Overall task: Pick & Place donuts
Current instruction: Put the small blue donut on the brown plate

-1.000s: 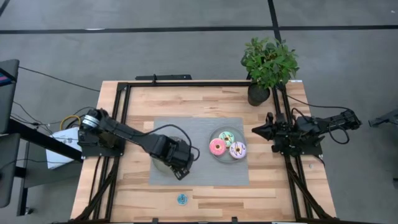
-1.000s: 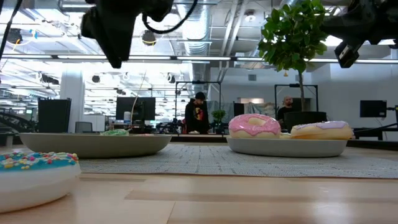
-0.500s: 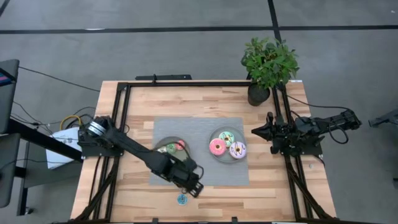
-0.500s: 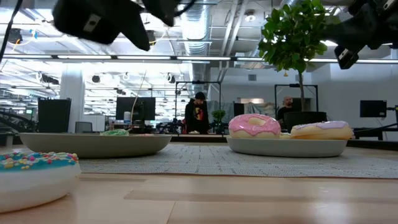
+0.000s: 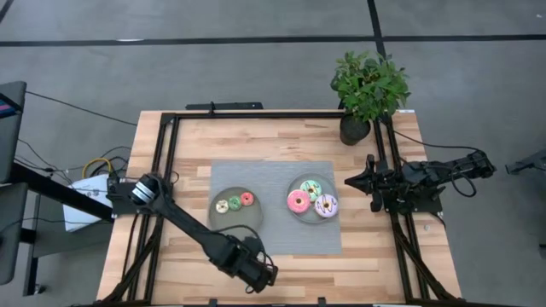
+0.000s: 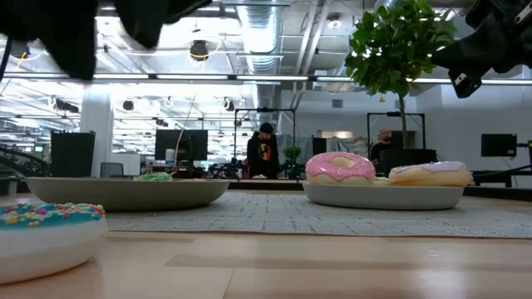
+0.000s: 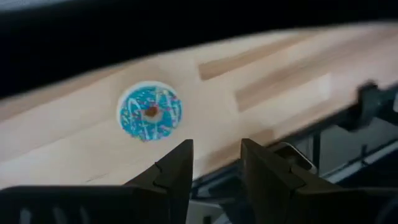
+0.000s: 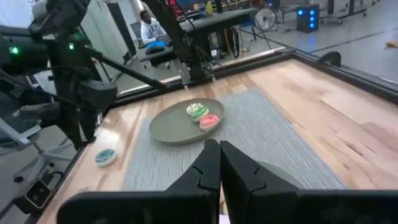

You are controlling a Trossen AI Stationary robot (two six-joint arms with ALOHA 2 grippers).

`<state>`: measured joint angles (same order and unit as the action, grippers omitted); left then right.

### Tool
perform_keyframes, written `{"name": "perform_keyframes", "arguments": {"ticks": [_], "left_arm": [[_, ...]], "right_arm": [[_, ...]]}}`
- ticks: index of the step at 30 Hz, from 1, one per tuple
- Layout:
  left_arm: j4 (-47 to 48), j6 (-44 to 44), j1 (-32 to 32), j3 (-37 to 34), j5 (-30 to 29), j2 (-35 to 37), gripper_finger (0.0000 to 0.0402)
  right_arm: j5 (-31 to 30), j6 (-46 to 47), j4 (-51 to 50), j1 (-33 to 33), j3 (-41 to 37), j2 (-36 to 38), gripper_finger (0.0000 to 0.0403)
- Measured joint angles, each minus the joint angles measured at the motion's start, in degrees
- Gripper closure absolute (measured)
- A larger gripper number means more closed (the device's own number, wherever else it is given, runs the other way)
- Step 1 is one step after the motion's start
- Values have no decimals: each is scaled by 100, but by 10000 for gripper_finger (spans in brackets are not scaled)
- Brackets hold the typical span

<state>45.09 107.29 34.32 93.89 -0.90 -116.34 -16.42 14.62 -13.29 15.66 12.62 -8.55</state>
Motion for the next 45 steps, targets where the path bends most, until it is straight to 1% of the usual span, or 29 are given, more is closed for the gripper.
{"name": "perform_keyframes", "arguments": {"ticks": [5,10,13,18,20,25,34,41,43,45], "left_arm": [[244,406,175,-15,327,-232,274],[423,642,239,-11,279,-286,274],[481,649,206,-11,116,-288,274],[542,491,101,-9,107,-326,274],[575,424,81,-8,146,-379,274],[521,338,51,-11,471,-565,274],[592,373,49,-11,477,-583,274],[701,352,45,-11,347,-586,274],[676,352,45,-6,366,-641,274],[600,352,43,-7,526,-740,274]], "right_arm": [[2,-10,-64,0,0,1,403],[2,-9,-141,0,0,6,403],[0,-11,-142,0,0,5,403],[0,-11,-143,-2,0,6,403],[0,-11,-143,-2,0,6,403],[-1,-10,-134,-2,0,6,403],[-7,-11,-142,-2,0,5,403],[-16,-11,-141,-2,0,6,403],[-16,-10,-139,-2,0,6,403],[-17,-11,-139,-2,0,6,403]]}}
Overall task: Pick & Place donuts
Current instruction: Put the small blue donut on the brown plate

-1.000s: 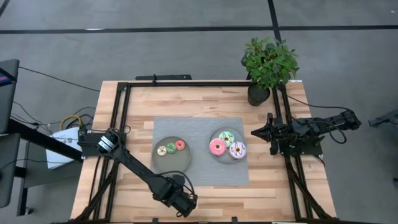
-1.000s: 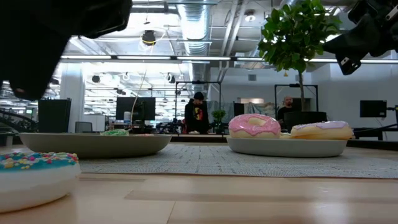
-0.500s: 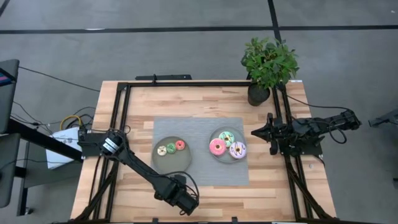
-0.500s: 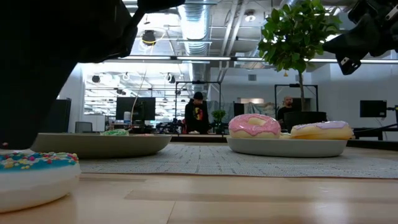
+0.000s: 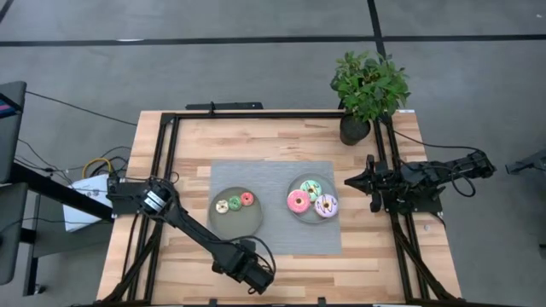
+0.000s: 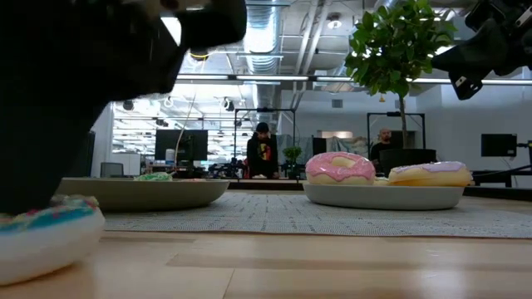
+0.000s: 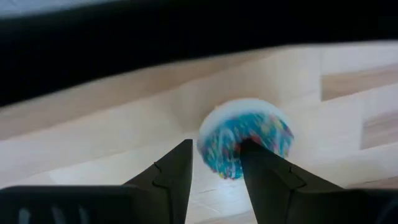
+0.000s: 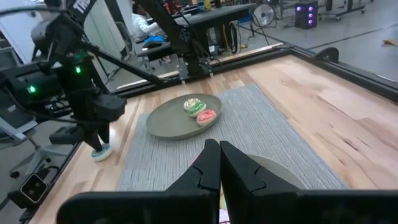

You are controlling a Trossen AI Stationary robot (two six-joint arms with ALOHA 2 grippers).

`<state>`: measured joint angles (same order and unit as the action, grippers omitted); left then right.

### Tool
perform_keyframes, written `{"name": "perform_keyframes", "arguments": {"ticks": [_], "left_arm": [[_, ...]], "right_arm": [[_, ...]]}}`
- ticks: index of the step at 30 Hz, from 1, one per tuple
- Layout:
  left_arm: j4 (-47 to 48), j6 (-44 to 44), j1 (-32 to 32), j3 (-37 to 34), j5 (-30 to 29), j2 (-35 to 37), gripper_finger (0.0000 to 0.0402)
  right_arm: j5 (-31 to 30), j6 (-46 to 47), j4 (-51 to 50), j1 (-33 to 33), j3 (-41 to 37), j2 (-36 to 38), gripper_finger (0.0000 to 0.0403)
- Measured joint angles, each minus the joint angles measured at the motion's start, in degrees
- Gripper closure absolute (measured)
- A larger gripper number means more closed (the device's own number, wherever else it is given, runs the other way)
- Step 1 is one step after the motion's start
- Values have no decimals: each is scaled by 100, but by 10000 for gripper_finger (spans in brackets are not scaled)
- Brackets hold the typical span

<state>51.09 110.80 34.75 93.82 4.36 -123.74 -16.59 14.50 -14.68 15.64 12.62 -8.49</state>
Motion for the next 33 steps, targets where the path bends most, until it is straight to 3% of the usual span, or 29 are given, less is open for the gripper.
{"name": "perform_keyframes", "arguments": {"ticks": [17,33], "left_arm": [[-299,-20,-29,4,99,-167,274],[365,-17,-42,404,-282,-208,274]], "right_arm": [[-1,2,7,0,0,0,403],[0,0,7,0,0,0,403]]}}
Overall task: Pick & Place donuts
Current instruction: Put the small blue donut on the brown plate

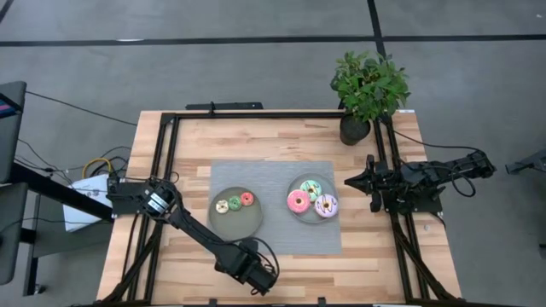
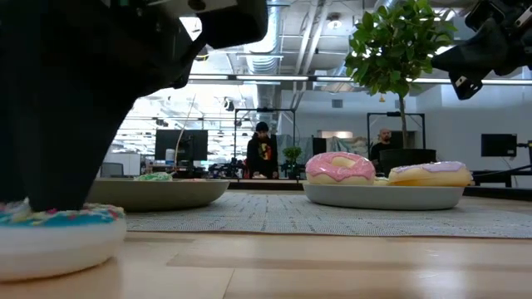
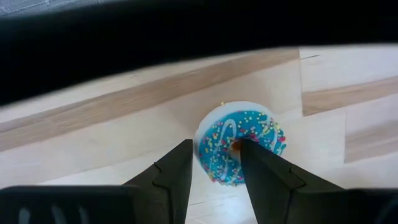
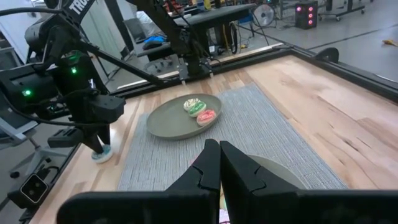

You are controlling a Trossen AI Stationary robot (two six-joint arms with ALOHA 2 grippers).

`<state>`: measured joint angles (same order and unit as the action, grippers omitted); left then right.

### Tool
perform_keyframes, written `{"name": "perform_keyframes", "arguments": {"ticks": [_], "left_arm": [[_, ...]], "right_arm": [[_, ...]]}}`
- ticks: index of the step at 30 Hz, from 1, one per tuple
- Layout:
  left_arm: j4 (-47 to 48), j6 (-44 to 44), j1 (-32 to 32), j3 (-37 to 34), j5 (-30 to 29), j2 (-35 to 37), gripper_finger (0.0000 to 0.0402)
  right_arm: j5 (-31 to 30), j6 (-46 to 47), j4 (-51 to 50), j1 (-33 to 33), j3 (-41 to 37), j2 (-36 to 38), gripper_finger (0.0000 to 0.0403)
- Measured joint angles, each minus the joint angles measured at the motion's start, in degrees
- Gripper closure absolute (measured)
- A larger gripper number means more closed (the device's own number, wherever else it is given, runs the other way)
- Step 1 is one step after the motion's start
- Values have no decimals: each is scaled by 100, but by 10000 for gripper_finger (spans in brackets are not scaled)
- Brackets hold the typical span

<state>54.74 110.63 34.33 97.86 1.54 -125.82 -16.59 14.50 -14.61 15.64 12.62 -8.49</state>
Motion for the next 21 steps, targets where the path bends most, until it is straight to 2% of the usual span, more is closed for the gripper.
{"name": "perform_keyframes", "arguments": {"ticks": [6,15,21], "left_arm": [[-41,0,0,0,27,0,278],[-180,-29,2,0,8,0,337],[-186,-39,2,2,-39,0,355]], "right_arm": [[-1,1,0,0,0,0,403],[1,1,0,0,0,0,403],[1,0,0,0,0,0,403]]}}
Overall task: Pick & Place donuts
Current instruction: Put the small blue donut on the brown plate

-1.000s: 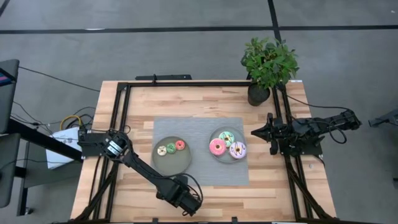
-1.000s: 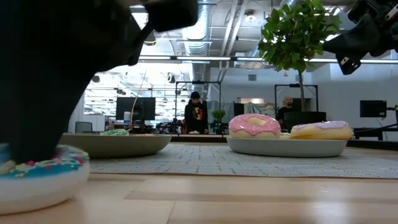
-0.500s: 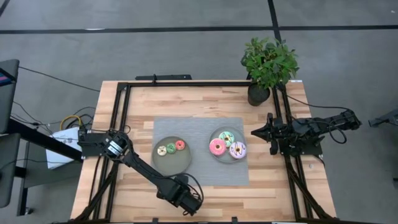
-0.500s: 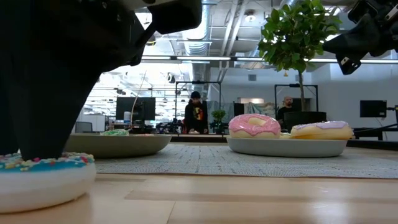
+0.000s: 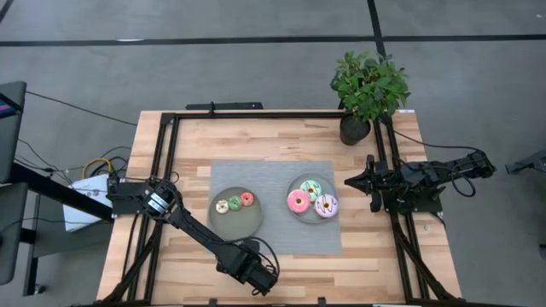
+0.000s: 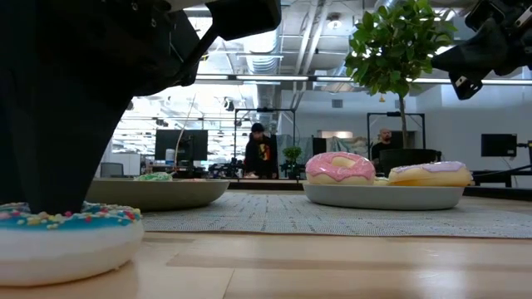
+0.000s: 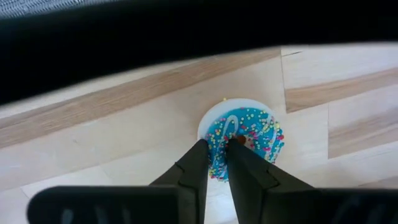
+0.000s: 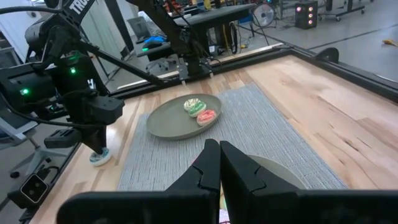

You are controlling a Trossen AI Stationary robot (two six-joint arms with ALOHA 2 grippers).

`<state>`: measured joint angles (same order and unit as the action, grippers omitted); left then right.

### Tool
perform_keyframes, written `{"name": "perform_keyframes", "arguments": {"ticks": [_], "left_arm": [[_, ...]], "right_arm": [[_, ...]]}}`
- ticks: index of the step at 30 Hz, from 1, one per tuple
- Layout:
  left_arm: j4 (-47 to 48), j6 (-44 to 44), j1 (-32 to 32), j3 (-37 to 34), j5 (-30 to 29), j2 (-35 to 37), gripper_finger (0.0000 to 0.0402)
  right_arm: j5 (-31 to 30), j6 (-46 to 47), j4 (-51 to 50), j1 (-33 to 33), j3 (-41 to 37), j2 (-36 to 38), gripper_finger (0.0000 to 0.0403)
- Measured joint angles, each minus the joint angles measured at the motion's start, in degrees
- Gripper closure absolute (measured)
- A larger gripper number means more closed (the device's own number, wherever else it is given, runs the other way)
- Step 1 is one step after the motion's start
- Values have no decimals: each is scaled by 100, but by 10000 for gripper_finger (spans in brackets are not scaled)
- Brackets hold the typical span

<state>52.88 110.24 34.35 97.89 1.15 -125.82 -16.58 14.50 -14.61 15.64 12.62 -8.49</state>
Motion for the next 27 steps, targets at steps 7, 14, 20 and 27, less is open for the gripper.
{"name": "perform_keyframes", "arguments": {"ticks": [7,14,20,27], "left_arm": [[1,40,0,0,-125,0,356],[50,148,0,84,-310,0,356],[495,144,0,524,-482,4,356],[2825,184,-63,1290,-774,11,356]], "right_arm": [[0,2,0,0,0,0,403],[0,0,0,0,0,0,403],[0,1,0,-1,0,0,403],[0,2,-2,-2,0,0,403]]}}
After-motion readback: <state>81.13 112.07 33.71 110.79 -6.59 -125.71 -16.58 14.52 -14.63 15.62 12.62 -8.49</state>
